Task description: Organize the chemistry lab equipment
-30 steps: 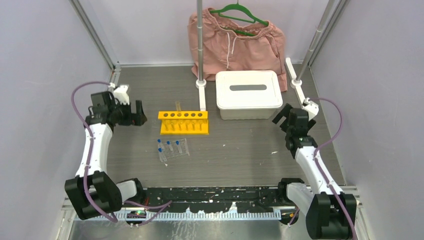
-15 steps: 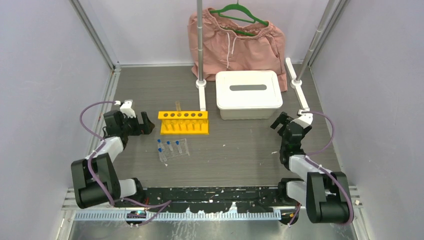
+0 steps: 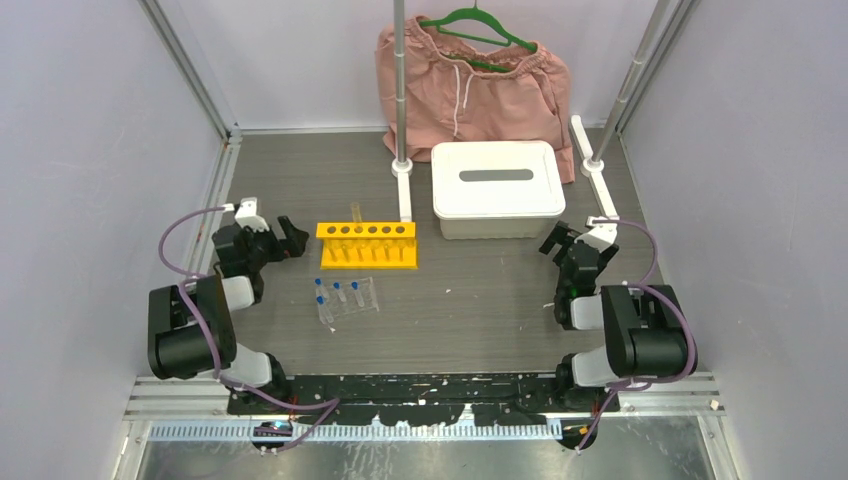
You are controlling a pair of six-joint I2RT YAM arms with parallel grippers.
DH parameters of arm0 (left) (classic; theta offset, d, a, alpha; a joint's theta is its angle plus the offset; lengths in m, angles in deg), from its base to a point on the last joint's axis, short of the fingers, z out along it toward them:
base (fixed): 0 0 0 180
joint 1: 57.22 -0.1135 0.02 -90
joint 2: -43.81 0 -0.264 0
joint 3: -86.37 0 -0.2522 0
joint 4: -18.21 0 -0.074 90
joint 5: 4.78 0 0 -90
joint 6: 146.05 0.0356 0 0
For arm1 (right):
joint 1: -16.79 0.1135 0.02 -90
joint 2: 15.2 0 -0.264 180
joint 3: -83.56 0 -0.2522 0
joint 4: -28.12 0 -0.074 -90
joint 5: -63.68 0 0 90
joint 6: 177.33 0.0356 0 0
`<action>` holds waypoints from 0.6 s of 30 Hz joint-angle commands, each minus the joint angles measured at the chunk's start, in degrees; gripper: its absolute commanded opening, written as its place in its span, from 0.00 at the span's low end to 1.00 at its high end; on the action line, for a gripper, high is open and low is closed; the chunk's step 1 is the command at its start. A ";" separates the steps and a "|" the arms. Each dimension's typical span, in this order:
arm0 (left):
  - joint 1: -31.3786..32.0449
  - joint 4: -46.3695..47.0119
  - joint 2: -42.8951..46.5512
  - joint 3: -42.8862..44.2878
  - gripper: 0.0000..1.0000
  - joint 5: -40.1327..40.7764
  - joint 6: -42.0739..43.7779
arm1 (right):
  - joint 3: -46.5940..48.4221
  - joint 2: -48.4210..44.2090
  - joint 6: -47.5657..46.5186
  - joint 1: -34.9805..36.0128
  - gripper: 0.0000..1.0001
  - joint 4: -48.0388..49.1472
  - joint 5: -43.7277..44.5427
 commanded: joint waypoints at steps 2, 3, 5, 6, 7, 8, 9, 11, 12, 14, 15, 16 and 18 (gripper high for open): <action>0.43 -3.01 2.76 2.62 1.00 0.84 -0.14 | 0.71 3.72 -1.30 0.03 1.00 10.53 1.71; 0.41 -4.24 3.68 2.50 1.00 0.75 0.33 | 0.83 4.45 -1.21 0.02 1.00 10.92 1.70; 0.43 -0.96 5.05 0.38 1.00 0.65 0.54 | 0.84 6.47 -1.53 0.15 1.00 12.77 1.55; 0.44 2.19 5.23 -0.86 1.00 0.57 0.55 | 0.73 7.69 -1.76 0.34 1.00 14.29 1.26; 0.47 5.60 5.08 -2.46 1.00 0.89 0.45 | 0.59 9.04 -2.23 0.56 1.00 16.04 1.16; 0.51 8.50 4.52 -3.13 1.00 1.39 0.24 | 0.43 9.81 -2.66 0.73 1.00 17.11 1.81; 0.52 9.94 3.82 -3.11 1.00 1.49 0.03 | 0.63 9.46 -2.67 0.75 1.00 16.18 2.35; 0.82 11.34 2.40 -2.78 1.00 2.29 0.05 | 1.23 8.98 -2.67 0.75 1.00 14.45 2.75; 1.31 13.25 1.23 -3.04 1.00 2.82 0.31 | 1.42 9.30 -2.58 0.75 1.00 14.63 2.96; 2.35 18.37 -1.76 -3.91 1.00 3.23 0.33 | 2.08 9.03 -2.40 0.75 1.00 12.92 3.31; 3.02 20.24 -2.54 -4.06 1.00 2.92 0.92 | 2.49 8.95 -2.37 0.75 1.00 12.09 3.37; 4.20 19.58 -2.22 -4.17 1.00 3.83 2.25 | 2.86 9.03 -2.43 0.75 1.00 11.60 3.33; 6.90 19.20 -1.62 -5.05 1.00 6.89 4.92 | 3.93 8.81 -2.43 0.75 1.00 9.13 3.37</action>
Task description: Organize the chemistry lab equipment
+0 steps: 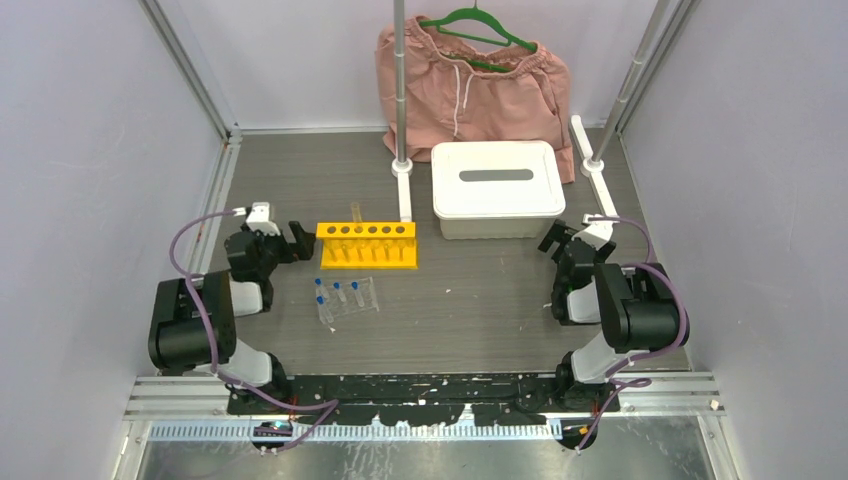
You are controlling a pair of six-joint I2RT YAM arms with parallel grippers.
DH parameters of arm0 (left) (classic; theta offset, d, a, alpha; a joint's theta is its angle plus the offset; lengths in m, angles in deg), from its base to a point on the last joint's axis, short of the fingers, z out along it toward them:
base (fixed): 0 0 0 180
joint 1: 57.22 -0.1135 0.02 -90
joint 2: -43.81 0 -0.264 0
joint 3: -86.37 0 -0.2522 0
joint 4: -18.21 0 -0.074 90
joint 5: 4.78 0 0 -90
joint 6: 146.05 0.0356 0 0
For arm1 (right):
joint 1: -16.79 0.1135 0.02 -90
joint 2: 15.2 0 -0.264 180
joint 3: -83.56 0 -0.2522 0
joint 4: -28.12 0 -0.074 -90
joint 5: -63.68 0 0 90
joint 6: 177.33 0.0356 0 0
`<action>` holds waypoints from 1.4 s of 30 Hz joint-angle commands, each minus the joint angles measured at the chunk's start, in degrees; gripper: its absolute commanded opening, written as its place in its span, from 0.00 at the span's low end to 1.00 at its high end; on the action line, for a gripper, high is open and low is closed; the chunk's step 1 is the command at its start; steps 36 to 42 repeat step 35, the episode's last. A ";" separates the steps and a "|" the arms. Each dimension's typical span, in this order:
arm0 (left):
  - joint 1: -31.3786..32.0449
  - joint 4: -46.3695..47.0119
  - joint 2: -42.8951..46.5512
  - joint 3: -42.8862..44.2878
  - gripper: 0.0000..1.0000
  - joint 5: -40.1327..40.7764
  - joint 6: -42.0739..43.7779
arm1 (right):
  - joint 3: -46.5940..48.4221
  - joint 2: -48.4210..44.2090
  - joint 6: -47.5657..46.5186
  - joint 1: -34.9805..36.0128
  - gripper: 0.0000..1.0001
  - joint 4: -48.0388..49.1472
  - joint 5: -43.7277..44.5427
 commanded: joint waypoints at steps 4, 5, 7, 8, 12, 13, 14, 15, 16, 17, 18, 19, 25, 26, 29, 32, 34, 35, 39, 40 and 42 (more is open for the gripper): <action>7.31 15.14 -4.64 -2.24 1.00 9.03 6.76 | 6.82 -0.57 -0.93 2.20 1.00 -6.63 2.81; 7.68 10.61 -3.38 -1.27 1.00 9.88 7.18 | 7.59 -0.58 -0.85 2.21 1.00 -8.09 2.70; 8.57 4.53 -2.51 1.03 1.00 11.85 7.72 | 7.85 -0.51 -0.77 2.18 1.00 -8.20 2.57; 8.85 6.07 -3.20 1.19 1.00 12.67 7.62 | 7.90 -0.52 -0.74 2.20 1.00 -8.39 2.51; 9.15 5.65 -2.87 1.04 1.00 12.92 7.79 | 7.73 -0.70 -0.60 2.12 1.00 -8.29 2.30; 9.15 5.87 -2.93 1.04 1.00 13.08 7.78 | 7.68 -0.75 -0.60 2.12 1.00 -8.24 2.30; 9.15 5.90 -2.95 1.04 1.00 13.11 7.80 | 7.60 -0.69 -0.59 2.12 1.00 -8.12 2.30; 9.15 5.87 -2.96 1.04 1.00 13.12 7.80 | 7.61 -0.68 -0.68 2.10 1.00 -8.03 2.38; 9.15 5.90 -2.89 1.04 1.00 13.12 7.86 | 7.64 -0.73 -0.66 2.12 1.00 -8.06 2.32; 9.15 5.91 -2.96 1.04 1.00 13.12 7.79 | 7.61 -0.75 -0.68 2.14 1.00 -8.10 2.37; 9.15 5.92 -2.91 1.04 1.00 13.12 7.81 | 7.59 -0.69 -0.75 2.12 1.00 -8.07 2.39; 9.13 5.92 -2.94 1.04 1.00 13.14 7.82 | 7.59 -0.64 -0.69 2.12 1.00 -8.06 2.37; 9.20 5.85 -3.02 1.04 1.00 13.12 7.86 | 7.59 -0.67 -0.69 2.05 1.00 -8.06 2.39; 9.16 5.83 -3.00 1.10 1.00 13.12 7.83 | 7.59 -0.66 -0.68 2.11 1.00 -8.06 2.37; 9.14 5.83 -3.08 1.13 1.00 13.20 7.86 | 7.59 -0.69 -0.68 2.11 1.00 -8.06 2.39; 9.43 5.31 -3.13 1.43 1.00 13.59 7.96 | 7.59 -0.67 -0.68 2.12 1.00 -8.06 2.38; 9.75 5.21 -3.05 1.40 1.00 14.11 8.14 | 7.59 -0.66 -0.68 2.11 1.00 -8.06 2.37; 9.72 5.21 -2.94 1.39 1.00 14.09 8.11 | 7.60 -0.63 -0.69 2.07 1.00 -8.06 2.37; 9.72 5.21 -2.94 1.39 1.00 14.09 8.11 | 7.60 -0.63 -0.69 2.07 1.00 -8.06 2.37; 9.72 5.21 -2.94 1.39 1.00 14.09 8.11 | 7.60 -0.63 -0.69 2.07 1.00 -8.06 2.37; 9.72 5.21 -2.94 1.39 1.00 14.09 8.11 | 7.60 -0.63 -0.69 2.07 1.00 -8.06 2.37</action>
